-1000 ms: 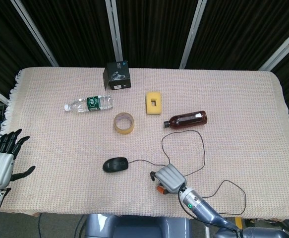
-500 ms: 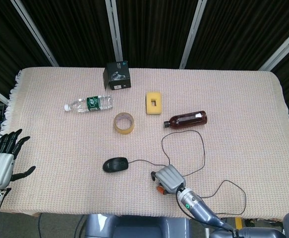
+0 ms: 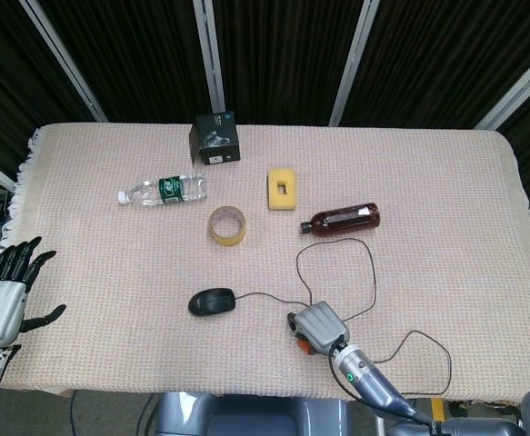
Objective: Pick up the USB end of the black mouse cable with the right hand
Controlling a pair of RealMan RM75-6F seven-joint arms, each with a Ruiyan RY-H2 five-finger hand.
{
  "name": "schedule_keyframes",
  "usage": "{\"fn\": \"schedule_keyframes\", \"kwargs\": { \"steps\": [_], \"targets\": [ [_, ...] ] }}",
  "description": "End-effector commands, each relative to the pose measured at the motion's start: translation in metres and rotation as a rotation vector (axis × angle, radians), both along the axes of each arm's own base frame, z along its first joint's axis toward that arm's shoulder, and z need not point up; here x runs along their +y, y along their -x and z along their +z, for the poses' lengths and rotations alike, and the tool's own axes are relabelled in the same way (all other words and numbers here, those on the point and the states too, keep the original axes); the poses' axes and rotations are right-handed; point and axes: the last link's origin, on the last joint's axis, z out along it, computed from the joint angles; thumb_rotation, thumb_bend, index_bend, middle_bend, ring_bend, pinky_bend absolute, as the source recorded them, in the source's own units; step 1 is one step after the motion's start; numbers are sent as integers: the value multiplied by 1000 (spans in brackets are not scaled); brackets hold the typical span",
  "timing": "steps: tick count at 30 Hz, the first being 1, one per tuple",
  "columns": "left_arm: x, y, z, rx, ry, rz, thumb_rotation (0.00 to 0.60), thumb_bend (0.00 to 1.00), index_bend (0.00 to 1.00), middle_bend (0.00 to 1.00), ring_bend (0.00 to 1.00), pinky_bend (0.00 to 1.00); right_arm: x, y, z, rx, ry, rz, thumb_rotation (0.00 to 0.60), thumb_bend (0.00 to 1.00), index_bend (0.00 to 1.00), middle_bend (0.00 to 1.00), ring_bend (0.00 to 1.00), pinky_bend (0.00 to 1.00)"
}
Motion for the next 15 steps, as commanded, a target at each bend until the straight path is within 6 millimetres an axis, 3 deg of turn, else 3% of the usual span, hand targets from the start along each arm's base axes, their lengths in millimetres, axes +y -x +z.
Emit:
{"fn": "schedule_keyframes", "kwargs": {
  "steps": [1,5,15],
  "targets": [
    [0,0,0,-3,1,-1,600,157,164,0,0,0,2,2,1,12,4,-4,600,334,461,1000,1000,894],
    [-1,-1,0,-6,4,-2,600,153,167,0,0,0,4,2,2,22,2,-8,600,348,493,1000,1000,894],
    [0,-1,0,-19,6,-1,600,154,176,0,0,0,5,2,2,-8,21,-11,600,422,697,1000,1000,893]
  ]
}}
